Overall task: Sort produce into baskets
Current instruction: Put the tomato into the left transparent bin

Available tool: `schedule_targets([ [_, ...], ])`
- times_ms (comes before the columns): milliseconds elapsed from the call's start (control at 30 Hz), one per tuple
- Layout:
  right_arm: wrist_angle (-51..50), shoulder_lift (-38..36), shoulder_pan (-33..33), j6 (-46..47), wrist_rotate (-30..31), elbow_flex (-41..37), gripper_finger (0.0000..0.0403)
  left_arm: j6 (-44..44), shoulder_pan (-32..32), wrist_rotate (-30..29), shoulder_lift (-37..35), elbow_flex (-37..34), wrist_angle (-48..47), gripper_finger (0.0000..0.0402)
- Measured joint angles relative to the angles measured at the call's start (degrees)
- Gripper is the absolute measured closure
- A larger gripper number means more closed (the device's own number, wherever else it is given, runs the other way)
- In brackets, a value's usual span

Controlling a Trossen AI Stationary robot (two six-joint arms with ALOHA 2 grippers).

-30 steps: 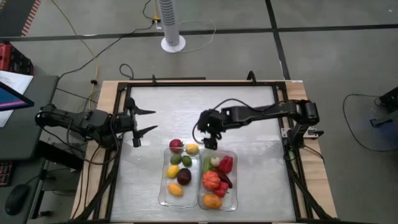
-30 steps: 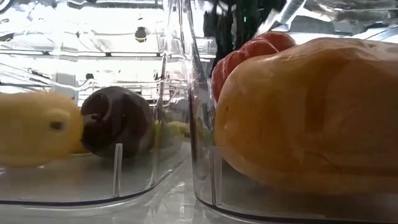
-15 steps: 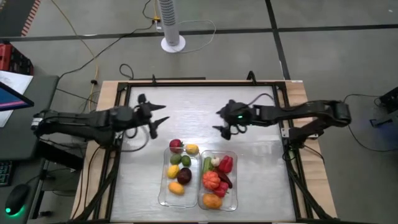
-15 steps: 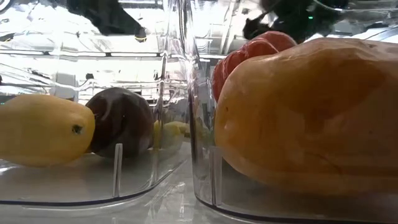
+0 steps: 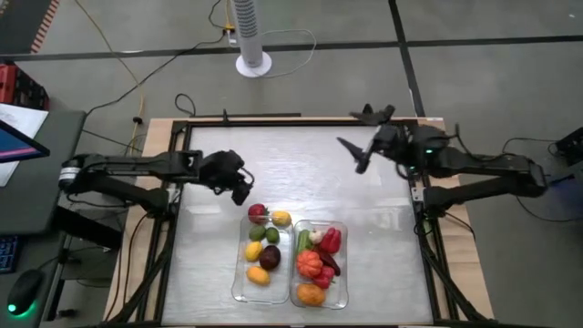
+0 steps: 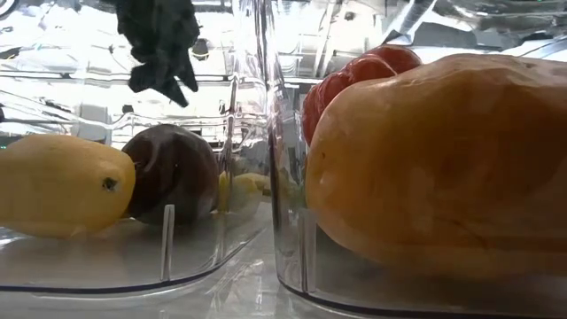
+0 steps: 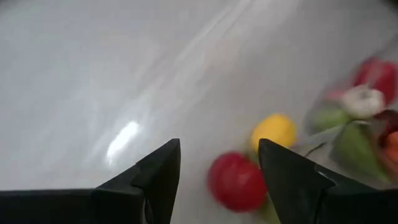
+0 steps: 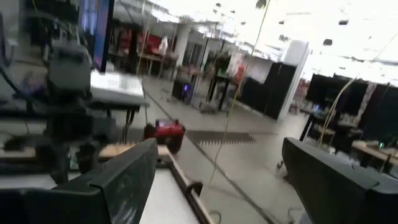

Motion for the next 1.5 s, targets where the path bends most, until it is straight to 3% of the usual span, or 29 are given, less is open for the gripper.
schedule_targets([
  [133,-2.54,-1.67,0.0,-0.33,-0.05,0.01,0.0033,-7.58,-0.54,-0.89,5.79,5.15,-7.65,0.0199],
  [233,-4.33,-0.43,-0.26,-1.63,-0.07,-0.08,0.0033,-9.62,-0.99,-0.64,9.54,6.71,-6.26,0.0192],
  [433,-5.13,0.28,-2.26,-3.26,-0.27,-0.06,0.0033,-15.72,-1.03,7.56,16.23,7.03,-3.59,0.0141],
  [633,-7.88,0.28,-4.29,-3.05,-0.21,-0.06,0.0033,-23.59,-1.03,12.15,18.58,7.03,-4.57,0.0083],
  [800,-8.89,0.7,-5.76,-3.3,-0.24,-0.06,0.0033,-28.31,-1.42,14.54,18.49,7.03,-4.66,0.0066],
  [1500,-9.12,1.51,-7.76,-3.44,-3.31,-0.06,0.0033,-25.18,-2.32,17.35,28.94,6.94,-3.48,0.0065],
])
